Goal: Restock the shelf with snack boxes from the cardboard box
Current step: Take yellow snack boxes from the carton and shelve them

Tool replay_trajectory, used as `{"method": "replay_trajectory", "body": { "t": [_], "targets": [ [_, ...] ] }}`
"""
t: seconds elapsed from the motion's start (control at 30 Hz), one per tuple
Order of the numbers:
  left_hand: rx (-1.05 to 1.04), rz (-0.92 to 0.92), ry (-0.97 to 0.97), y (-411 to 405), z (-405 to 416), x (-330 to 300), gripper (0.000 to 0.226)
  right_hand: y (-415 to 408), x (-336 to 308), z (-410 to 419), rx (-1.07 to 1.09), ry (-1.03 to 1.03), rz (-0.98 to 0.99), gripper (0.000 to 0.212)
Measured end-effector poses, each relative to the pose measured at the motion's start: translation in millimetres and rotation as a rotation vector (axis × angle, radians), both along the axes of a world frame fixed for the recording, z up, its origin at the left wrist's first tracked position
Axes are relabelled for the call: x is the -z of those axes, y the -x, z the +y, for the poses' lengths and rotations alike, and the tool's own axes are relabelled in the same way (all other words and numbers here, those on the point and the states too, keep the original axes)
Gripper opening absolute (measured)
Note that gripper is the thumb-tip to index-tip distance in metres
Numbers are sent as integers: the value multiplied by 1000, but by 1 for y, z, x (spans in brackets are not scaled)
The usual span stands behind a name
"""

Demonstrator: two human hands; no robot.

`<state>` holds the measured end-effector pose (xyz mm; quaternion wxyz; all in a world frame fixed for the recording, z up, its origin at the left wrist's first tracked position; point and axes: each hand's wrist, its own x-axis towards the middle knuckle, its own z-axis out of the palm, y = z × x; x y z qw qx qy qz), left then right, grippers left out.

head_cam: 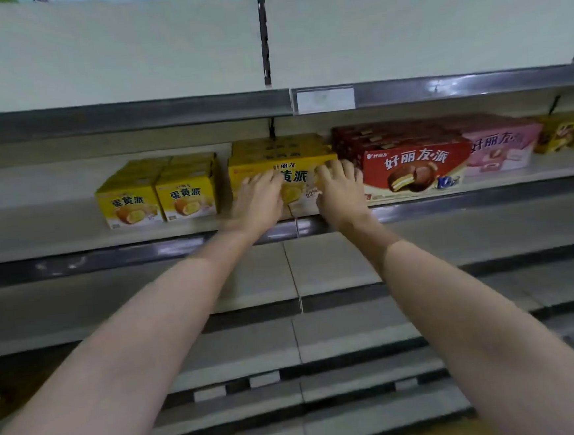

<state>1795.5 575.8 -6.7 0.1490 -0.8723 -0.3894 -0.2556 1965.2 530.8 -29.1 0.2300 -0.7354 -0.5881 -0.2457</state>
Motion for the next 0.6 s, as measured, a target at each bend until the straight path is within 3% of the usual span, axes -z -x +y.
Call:
{"method": "replay_trajectory", "body": {
  "t": [0.17,0.33,0.5,0.6],
  "targets": [
    [185,-7,163,-12,-46,20,28,9,22,-76,3,-80,120,33],
    [420,78,417,-41,-109,77,6,8,75,-186,185,94,206,30],
    [596,186,533,-78,-214,145,25,10,134,-330,419,263,343,26],
    [722,274,574,-92,-291,178,23,17,168,-416,614,307,455,22]
  ]
}}
